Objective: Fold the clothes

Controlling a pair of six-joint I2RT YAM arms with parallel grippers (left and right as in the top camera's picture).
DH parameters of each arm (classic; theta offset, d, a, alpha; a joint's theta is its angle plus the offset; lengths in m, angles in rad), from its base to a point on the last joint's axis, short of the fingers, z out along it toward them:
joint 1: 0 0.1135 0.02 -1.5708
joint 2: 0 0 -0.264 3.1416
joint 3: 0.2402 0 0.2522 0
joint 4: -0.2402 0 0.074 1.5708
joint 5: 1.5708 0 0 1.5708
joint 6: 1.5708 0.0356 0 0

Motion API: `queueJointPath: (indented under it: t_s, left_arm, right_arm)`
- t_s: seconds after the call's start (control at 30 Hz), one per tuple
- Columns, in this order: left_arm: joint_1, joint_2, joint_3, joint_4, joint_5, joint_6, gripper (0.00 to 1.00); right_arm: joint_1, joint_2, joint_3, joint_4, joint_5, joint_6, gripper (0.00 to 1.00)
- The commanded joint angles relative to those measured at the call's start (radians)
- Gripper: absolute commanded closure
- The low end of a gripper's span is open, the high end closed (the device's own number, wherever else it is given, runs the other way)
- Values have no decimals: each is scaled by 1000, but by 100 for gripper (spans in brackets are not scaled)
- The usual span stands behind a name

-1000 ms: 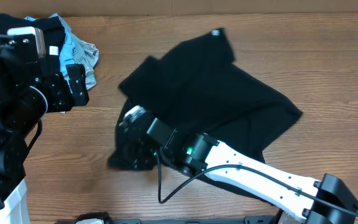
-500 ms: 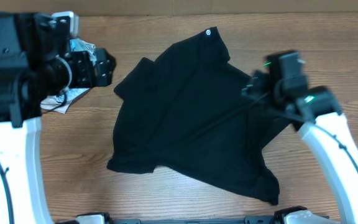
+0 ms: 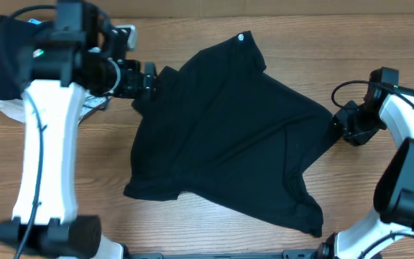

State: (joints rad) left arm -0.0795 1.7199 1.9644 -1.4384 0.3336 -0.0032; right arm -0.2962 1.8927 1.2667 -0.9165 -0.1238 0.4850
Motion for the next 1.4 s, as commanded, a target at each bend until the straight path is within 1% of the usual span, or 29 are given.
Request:
queueJointPath:
  t_s: [0.0,0.07,0.13,0.17,0.23,0.27,0.3,0.37,0.43,0.53,0.57,0.6,0.63,0.67,0.73,0.77,0.83,0.87,0.93,0.97,1.0,1.07,1.1,1.13,1.17,1.23,1.27,1.3,1.37]
  left_arm:
    - [-40,79,7,-1,-45,26,9]
    - [-61,127,7,0,-55,26,8]
    - [-73,171,7,-1,-53,26,8]
    - [-79,196,7,-1,-55,27,9]
    - [-93,242,7,-1,-56,27,10]
    - [-100,267,7,-1,-56,26,11]
    - [-105,291,7,-1,-56,26,13]
    - [-110,337,7,-2,-55,26,14]
    - [-114,374,7,1,-55,26,14]
    - [-120,425,7,2,-55,26,16]
    - [-120,438,7,2,-53,26,15]
    - [-120,448,7,2,-47,23,13]
    - [-120,460,7,4,-45,16,10]
    - [-120,462,7,5,-44,11,9]
    - [-120,462,7,11,-45,-5,8]
    - [-120,462,8,15,-45,-9,7]
    - [-118,462,8,25,-46,-12,7]
    - [-117,462,8,30,-45,-12,6]
    - [-117,462,8,42,-46,-11,6]
    - [-117,462,8,49,-46,-12,6]
    - [-117,462,8,56,-46,-11,6]
    - [-117,462,7,78,-50,-11,7]
    - [-117,462,7,90,-52,-12,9]
    - [-117,462,7,105,-52,-12,15]
    - [-117,462,7,114,-52,-12,27]
    - [-117,462,6,127,-53,-17,61]
    - [-117,462,5,131,-53,-21,75]
    - [-117,462,1,132,-53,-27,83]
    - [-117,463,-4,132,-53,-27,93]
  right_arm:
    - [-6,25,-1,43,-27,-23,40]
    - [-6,33,-1,74,-27,-23,41]
    - [-6,33,-1,101,-27,-22,48]
    - [-6,33,-1,111,-27,-23,60]
    - [-6,33,-1,114,-6,-22,77]
    - [-11,33,0,111,32,-22,88]
    - [-19,33,4,106,79,-21,96]
    - [-45,33,22,123,132,-18,96]
    - [-72,32,53,171,118,-53,96]
    - [-106,32,129,276,28,-219,96]
    - [-112,32,158,295,18,-261,96]
    - [-116,32,185,308,18,-285,94]
    - [-123,32,227,327,21,-317,37]
    - [-127,32,253,329,40,-322,30]
    - [-132,32,286,320,75,-321,36]
    - [-137,30,298,309,77,-317,36]
    - [-138,27,302,281,77,-310,26]
    - [-138,27,302,261,76,-310,26]
    - [-138,27,302,202,64,-310,33]
    - [-138,28,302,166,52,-310,43]
    - [-137,29,301,138,42,-310,50]
    - [-137,31,300,84,7,-287,77]
    - [-137,32,296,61,-15,-265,85]
    - [-137,34,287,43,-40,-245,92]
    - [-137,35,275,36,-69,-241,96]
    - [-130,40,227,48,-122,-241,96]
    - [-126,42,206,60,-126,-241,96]
    - [-118,47,167,94,-125,-242,96]
    - [-110,56,109,164,-125,-241,96]
